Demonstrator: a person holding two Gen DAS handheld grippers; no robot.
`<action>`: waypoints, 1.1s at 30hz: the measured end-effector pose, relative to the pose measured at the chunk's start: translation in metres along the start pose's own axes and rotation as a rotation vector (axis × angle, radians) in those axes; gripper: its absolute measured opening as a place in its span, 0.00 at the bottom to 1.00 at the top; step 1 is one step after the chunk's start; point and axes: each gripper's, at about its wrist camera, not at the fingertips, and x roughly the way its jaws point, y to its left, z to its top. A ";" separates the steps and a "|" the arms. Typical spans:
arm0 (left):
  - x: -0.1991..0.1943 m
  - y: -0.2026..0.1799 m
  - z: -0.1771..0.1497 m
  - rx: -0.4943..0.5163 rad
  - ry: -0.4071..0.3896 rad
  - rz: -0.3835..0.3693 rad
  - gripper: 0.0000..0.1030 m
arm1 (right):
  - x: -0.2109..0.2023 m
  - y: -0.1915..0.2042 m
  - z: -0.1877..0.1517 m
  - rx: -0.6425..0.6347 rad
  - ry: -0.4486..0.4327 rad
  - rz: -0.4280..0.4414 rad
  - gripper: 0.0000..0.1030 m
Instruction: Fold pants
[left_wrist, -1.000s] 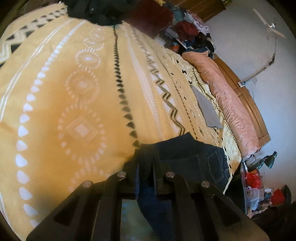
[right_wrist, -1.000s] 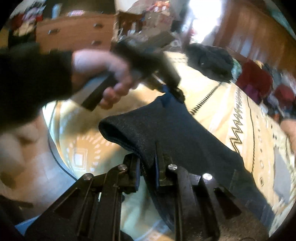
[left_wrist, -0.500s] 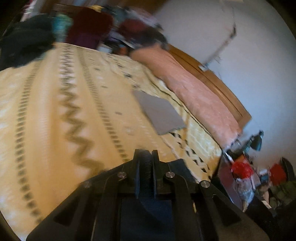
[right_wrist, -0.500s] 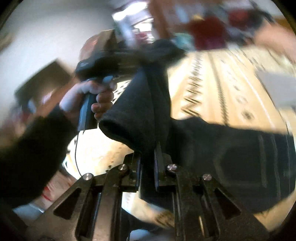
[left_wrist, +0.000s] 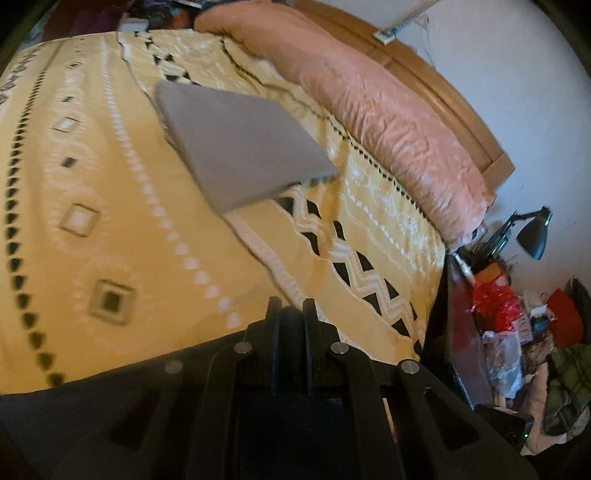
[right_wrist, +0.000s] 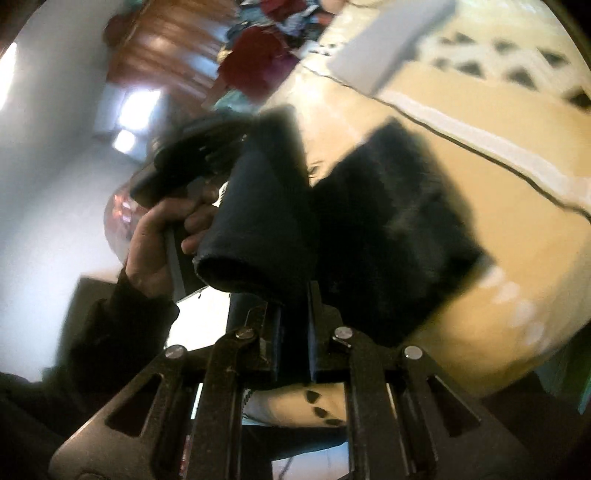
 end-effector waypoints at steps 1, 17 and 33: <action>0.009 -0.003 0.000 0.005 0.012 0.002 0.09 | 0.000 -0.008 -0.001 0.022 0.004 0.001 0.11; 0.077 -0.035 -0.008 -0.001 0.073 0.060 0.08 | -0.021 -0.045 -0.005 0.152 -0.021 0.036 0.14; -0.159 0.086 -0.139 -0.162 -0.164 0.286 0.25 | 0.045 -0.025 0.115 -0.168 0.190 -0.159 0.15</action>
